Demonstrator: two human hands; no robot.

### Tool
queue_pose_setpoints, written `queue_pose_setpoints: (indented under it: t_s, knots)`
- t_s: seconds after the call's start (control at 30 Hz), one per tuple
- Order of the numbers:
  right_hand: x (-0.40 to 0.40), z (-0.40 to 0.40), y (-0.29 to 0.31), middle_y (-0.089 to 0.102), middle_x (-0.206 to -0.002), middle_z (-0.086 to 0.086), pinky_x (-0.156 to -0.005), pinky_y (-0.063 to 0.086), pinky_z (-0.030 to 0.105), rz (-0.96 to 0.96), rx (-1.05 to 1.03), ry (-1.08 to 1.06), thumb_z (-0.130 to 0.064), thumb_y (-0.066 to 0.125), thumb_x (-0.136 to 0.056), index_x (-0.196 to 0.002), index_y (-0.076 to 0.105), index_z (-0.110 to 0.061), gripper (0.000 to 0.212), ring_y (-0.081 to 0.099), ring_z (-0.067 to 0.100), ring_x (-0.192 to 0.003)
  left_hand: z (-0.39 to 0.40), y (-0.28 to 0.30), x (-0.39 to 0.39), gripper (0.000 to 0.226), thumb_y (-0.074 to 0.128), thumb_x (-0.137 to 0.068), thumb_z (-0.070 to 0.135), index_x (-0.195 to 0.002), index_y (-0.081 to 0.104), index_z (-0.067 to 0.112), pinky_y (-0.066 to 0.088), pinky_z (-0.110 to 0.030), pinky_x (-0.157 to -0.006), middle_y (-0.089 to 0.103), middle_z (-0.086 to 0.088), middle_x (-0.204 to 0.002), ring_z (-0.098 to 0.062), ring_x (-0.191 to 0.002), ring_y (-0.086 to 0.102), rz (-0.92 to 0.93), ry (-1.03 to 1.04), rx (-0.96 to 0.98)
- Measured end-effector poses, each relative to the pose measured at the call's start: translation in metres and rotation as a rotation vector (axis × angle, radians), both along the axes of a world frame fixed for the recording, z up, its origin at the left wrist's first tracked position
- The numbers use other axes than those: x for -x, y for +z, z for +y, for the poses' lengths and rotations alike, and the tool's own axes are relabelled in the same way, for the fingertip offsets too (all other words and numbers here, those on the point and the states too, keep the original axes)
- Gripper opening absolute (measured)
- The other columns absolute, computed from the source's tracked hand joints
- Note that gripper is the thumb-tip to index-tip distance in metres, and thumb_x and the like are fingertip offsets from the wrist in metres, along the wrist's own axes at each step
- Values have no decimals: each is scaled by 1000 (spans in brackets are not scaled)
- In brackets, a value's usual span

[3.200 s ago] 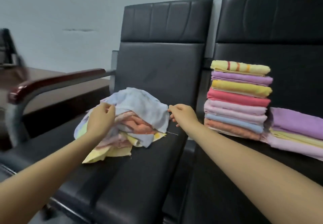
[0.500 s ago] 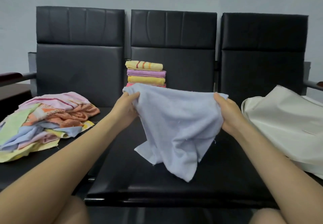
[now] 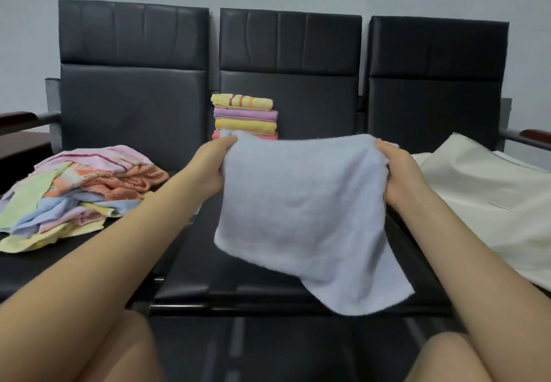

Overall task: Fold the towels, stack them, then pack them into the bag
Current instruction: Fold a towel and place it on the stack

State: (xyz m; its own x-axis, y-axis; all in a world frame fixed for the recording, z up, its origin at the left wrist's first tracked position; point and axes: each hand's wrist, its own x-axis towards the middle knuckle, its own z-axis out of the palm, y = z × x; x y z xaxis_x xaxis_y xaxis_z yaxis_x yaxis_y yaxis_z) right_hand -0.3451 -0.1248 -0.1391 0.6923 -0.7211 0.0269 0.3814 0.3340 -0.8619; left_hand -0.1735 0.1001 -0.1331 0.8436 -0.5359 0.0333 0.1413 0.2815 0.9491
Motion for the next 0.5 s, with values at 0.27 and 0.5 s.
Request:
queue_pose_setpoints:
  t_s: [0.27, 0.5]
  knots:
    - [-27, -23, -95, 63, -115, 16, -78, 43, 30, 878, 505, 94, -26, 58, -76, -109, 67, -5, 40, 58, 27, -96, 0, -101, -39, 42, 37, -102, 35, -94, 69, 9, 41, -30, -79, 66, -14, -108, -27, -97, 60, -468, 26, -1056]
    - [-46, -42, -100, 39, -59, -1, -55, 30, 31, 1163, 1069, -2, -46, 60, -84, -56, 35, -17, 48, 39, 16, -55, -16, -119, -65, 25, 53, -90, 36, -74, 46, 18, 34, -27, -60, 56, 1, -83, -12, -73, 50, -715, 19, -1261]
